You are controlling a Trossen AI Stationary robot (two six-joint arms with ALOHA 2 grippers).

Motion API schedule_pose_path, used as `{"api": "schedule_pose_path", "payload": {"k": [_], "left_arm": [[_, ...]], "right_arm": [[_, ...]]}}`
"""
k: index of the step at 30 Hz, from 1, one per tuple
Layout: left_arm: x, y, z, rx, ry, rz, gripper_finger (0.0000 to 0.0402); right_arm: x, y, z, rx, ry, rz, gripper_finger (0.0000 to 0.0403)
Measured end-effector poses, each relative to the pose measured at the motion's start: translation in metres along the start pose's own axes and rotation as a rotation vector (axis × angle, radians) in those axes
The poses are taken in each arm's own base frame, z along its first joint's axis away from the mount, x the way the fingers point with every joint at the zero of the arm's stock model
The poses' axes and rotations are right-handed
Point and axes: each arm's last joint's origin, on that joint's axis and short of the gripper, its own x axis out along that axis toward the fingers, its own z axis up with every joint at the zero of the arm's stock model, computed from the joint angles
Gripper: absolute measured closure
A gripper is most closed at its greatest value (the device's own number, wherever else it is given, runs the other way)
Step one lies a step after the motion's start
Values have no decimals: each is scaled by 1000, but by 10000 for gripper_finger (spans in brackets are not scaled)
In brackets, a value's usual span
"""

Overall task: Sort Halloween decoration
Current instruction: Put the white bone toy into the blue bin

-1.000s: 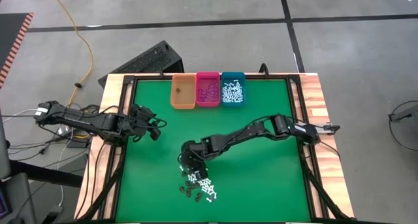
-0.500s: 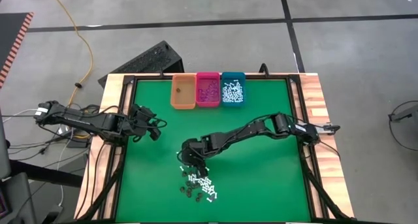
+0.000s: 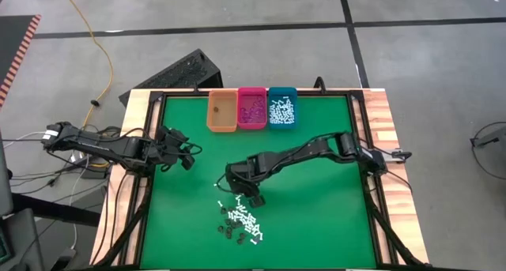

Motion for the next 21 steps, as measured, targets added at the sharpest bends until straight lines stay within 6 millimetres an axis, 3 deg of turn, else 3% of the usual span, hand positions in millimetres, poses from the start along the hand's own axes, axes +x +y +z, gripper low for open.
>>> {"api": "schedule_pose_path", "payload": {"k": [9, 21], "left_arm": [[0, 1, 0, 0, -2, 11, 258], [0, 0, 0, -8, -2, 10, 258]], "right_arm": [[6, 24, 13, -140, -90, 27, 255], [7, 15, 15, -139, -118, -17, 255]]}}
